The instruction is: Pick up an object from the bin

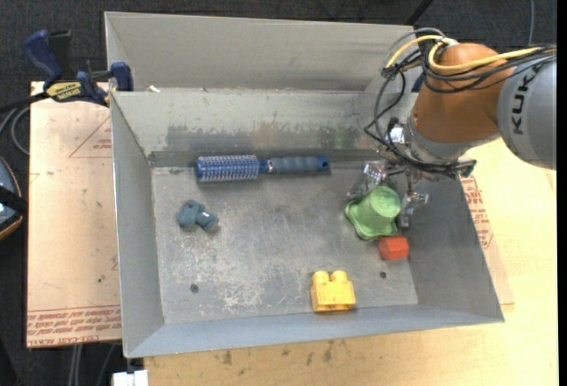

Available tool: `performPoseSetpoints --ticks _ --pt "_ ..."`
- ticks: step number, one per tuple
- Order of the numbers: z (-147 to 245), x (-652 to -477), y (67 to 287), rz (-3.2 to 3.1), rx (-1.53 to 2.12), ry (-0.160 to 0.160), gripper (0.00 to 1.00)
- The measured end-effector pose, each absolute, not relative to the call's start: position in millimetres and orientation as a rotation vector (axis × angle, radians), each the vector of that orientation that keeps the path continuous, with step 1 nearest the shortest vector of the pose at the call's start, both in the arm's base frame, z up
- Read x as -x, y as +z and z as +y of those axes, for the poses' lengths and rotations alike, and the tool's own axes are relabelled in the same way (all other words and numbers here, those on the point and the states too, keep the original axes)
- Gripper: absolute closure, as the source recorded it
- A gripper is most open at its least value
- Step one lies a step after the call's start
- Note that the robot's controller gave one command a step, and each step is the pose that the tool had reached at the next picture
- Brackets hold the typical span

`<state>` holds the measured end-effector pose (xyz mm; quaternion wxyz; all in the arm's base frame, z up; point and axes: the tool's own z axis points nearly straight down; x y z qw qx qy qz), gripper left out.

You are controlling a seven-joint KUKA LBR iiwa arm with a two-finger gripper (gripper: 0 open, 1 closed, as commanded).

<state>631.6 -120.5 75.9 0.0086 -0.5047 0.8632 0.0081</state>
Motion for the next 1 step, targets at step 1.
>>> performPoseSetpoints --ticks 1 --pt "-129.8 -554.3 232.0 2.675 1.635 -0.008 1.0"
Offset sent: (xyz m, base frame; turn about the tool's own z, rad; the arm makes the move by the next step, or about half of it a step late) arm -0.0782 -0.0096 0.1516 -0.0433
